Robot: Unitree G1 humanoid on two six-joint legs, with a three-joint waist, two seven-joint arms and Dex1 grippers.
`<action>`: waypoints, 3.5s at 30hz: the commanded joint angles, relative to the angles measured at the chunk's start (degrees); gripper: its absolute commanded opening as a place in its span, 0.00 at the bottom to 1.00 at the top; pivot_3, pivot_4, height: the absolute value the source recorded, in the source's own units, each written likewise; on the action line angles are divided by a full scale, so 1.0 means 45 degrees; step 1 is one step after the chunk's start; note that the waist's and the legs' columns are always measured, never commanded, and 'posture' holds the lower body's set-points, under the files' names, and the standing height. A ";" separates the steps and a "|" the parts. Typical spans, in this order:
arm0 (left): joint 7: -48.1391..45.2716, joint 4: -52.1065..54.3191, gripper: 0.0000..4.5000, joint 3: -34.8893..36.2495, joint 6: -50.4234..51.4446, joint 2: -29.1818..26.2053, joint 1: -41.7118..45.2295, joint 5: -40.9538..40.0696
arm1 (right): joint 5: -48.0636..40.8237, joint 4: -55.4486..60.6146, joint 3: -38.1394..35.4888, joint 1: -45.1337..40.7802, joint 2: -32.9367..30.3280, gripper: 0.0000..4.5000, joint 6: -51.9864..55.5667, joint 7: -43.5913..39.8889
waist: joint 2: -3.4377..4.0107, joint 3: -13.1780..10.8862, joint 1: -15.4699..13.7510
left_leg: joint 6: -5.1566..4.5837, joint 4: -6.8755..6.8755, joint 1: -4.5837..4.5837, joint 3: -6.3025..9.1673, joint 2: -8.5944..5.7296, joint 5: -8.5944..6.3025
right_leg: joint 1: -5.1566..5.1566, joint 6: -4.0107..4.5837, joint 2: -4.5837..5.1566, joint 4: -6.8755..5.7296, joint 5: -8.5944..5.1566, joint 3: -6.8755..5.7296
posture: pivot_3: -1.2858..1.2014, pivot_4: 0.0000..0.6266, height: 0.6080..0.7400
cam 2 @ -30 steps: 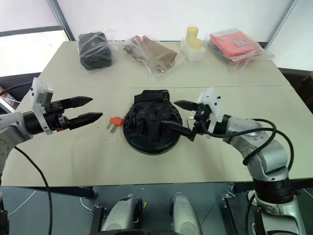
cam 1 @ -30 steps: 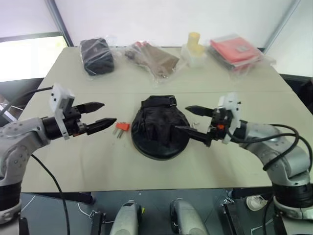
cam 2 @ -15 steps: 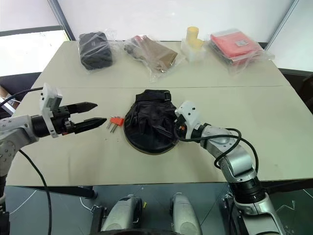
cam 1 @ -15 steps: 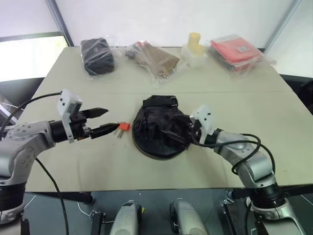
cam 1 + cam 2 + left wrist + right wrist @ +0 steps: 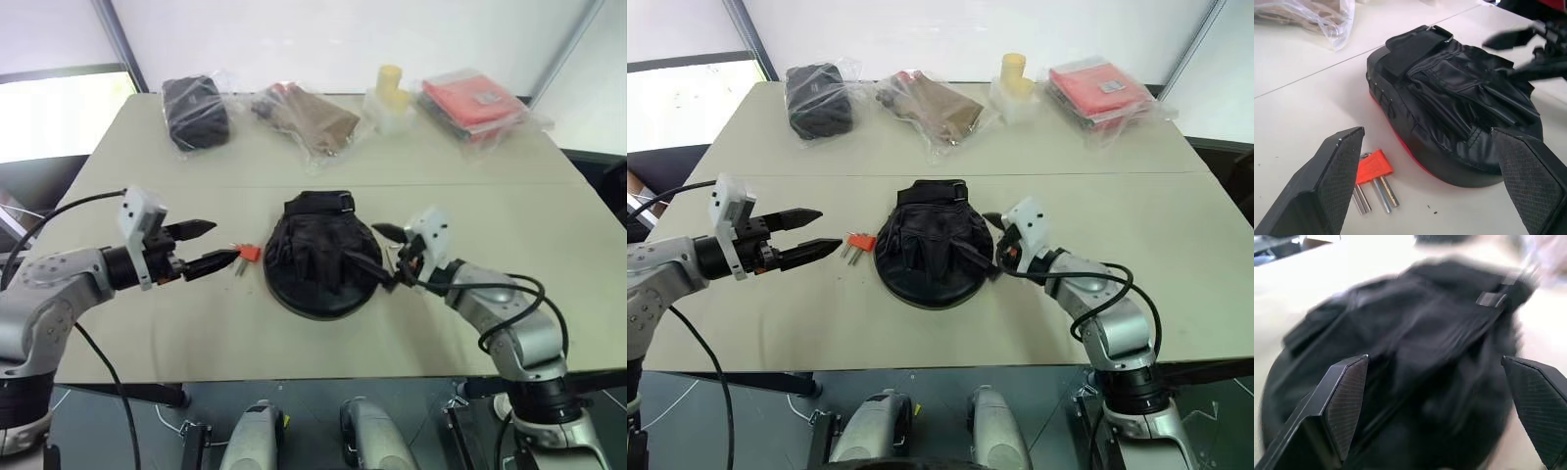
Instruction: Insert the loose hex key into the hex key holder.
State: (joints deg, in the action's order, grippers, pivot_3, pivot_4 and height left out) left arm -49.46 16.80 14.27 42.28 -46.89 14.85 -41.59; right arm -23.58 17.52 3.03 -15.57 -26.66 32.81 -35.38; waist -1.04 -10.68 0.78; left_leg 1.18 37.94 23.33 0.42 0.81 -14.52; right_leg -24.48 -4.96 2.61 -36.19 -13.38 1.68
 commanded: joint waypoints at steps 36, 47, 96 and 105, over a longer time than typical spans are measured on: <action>-0.1100 -0.0162 1.00 -0.1202 -0.0776 0.0500 0.2111 0.0394 | -0.0266 -0.3240 -0.4877 -0.2936 -0.1486 0.02 -0.1508 0.2143 | 0.0000 0.0000 -0.0038 | 0.0000 0.0000 0.0010 -0.0001 -0.0032 0.0000 | 0.0005 -0.0004 0.0018 0.0009 0.0003 0.0001 | 0.52 0.24 1.00; -0.1427 -0.1601 1.00 -0.2842 -0.1885 0.2360 0.3950 0.1371 | 0.1783 -0.8308 -0.5698 -0.3598 -0.1497 0.02 -0.2928 0.5439 | 0.0012 -0.0001 0.0062 | -0.0002 -0.0005 -0.0001 -0.0015 -0.0031 0.0002 | -0.0006 -0.0014 -0.0009 -0.0009 0.0009 0.0026 | 0.52 0.24 1.00; -0.0740 -0.1729 1.00 0.1809 -0.1986 -0.0769 -0.0973 0.1715 | 0.2166 -0.8253 0.2827 -0.5390 0.2252 0.99 -0.5131 -0.3232 | 0.0027 -0.0012 0.0066 | -0.0003 -0.0002 -0.0005 -0.0012 0.0012 0.0000 | -0.0002 -0.0011 0.0008 -0.0003 0.0007 0.0015 | 0.52 0.24 1.00; 0.0309 -0.0116 1.00 0.2502 -0.1399 -0.0187 -0.2271 0.1106 | 0.4076 -1.4661 0.3378 -0.8388 0.4964 0.99 -0.8066 -0.4021 | 0.0028 -0.0013 0.0329 | 0.0004 -0.0037 -0.0002 0.0008 0.0015 -0.0001 | -0.0033 -0.0015 0.0027 -0.0034 0.0013 -0.0004 | 0.52 0.24 1.00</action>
State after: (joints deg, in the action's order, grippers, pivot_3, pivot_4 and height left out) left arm -48.85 14.12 23.15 35.97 -47.77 4.65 -35.65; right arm -6.09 -46.69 18.81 -51.48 -5.30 -1.06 -53.04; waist -0.91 -10.73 2.26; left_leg 1.20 37.77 23.31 0.49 0.87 -14.53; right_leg -24.63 -5.02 2.77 -36.35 -13.32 1.66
